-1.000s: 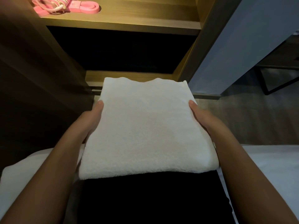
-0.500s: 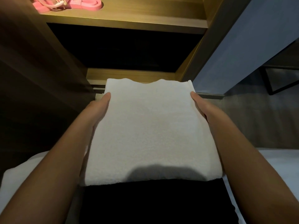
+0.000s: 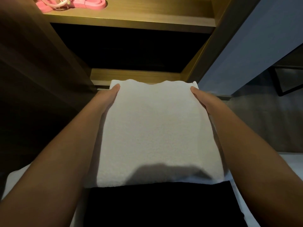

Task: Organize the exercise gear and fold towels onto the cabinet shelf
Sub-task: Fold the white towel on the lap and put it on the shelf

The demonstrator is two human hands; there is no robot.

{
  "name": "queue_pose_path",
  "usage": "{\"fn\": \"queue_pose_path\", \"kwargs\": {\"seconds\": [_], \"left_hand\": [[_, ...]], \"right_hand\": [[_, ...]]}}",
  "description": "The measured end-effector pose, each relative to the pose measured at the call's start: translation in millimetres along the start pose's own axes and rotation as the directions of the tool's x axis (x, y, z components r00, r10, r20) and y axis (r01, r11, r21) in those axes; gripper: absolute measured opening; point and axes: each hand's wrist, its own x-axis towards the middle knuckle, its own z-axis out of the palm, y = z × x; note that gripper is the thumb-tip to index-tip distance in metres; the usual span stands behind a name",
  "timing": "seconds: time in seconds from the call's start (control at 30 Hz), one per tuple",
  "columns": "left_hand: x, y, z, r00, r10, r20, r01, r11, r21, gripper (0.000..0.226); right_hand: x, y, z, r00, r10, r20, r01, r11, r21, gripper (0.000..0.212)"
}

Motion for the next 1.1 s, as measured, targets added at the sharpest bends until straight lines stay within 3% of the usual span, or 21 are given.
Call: {"fn": "queue_pose_path", "kwargs": {"seconds": [0.1, 0.23, 0.3, 0.4, 0.5, 0.57, 0.6, 0.67, 0.73, 0.77, 0.83, 0.93, 1.0, 1.1], "left_hand": [[-0.1, 1.1, 1.6, 0.978, 0.14, -0.153, -0.151, 0.987, -0.061, 0.056], [-2.4, -11.4, 10.6, 0.955, 0.24, -0.175, -0.265, 0.954, -0.139, 0.032], [-0.6, -12.1, 13.8, 0.964, 0.21, -0.164, -0.239, 0.954, -0.179, 0.03], [5.5, -4.7, 10.3, 0.996, 0.052, -0.07, -0.067, 0.968, -0.242, 0.043], [5.6, 0.9, 2.2, 0.999, -0.038, -0.011, 0.033, 0.947, -0.321, 0.045], [5.2, 2.2, 0.0, 1.0, -0.025, 0.012, 0.027, 0.951, -0.309, 0.051], [5.0, 3.3, 0.1, 0.999, 0.034, -0.015, -0.036, 0.971, -0.238, 0.057], [-0.4, 13.4, 1.2, 0.947, 0.299, -0.12, -0.282, 0.948, 0.146, 0.067], [-9.0, 31.3, 15.1, 0.772, 0.627, -0.104, -0.515, 0.713, 0.476, 0.053], [-14.4, 42.5, 25.2, 0.722, 0.692, -0.034, -0.568, 0.62, 0.541, 0.042], [-19.7, 60.9, 48.5, 0.726, 0.674, 0.135, -0.587, 0.507, 0.631, 0.034], [-8.1, 73.3, 69.7, 0.796, 0.535, 0.283, -0.536, 0.407, 0.74, 0.047], [6.2, 77.6, 68.2, 0.822, 0.487, 0.294, -0.515, 0.416, 0.749, 0.05], [21.7, 88.2, 63.2, 0.829, 0.388, 0.403, -0.555, 0.482, 0.678, 0.045]], "right_hand": [[2.0, -6.9, 0.5, 0.979, -0.067, -0.194, 0.06, 0.997, -0.04, 0.051], [7.0, 12.8, 3.1, 0.965, -0.101, -0.241, 0.111, 0.993, 0.029, 0.045], [8.0, 16.5, 2.8, 0.984, -0.048, -0.173, 0.066, 0.992, 0.104, 0.038], [9.0, 8.7, -3.2, 0.998, 0.065, -0.026, -0.06, 0.985, 0.162, 0.035], [11.4, 4.3, -3.1, 0.996, 0.044, -0.076, -0.033, 0.989, 0.144, 0.041], [11.2, 4.7, -1.0, 0.995, 0.02, -0.099, -0.007, 0.992, 0.129, 0.055], [11.5, 4.1, -1.1, 0.992, -0.021, -0.122, 0.029, 0.998, 0.064, 0.062], [12.8, -4.0, 2.1, 0.961, -0.233, -0.152, 0.19, 0.949, -0.251, 0.067], [10.2, -22.0, 18.0, 0.855, -0.513, -0.074, 0.382, 0.72, -0.58, 0.053], [7.7, -31.8, 29.6, 0.809, -0.588, 0.021, 0.453, 0.599, -0.661, 0.045], [3.9, -46.8, 51.9, 0.791, -0.582, 0.187, 0.511, 0.462, -0.725, 0.038], [13.5, -58.0, 65.9, 0.841, -0.485, 0.24, 0.451, 0.382, -0.807, 0.045], [23.6, -63.9, 65.2, 0.859, -0.437, 0.268, 0.44, 0.359, -0.823, 0.046], [36.7, -73.6, 66.5, 0.861, -0.365, 0.354, 0.492, 0.42, -0.763, 0.04]]}}
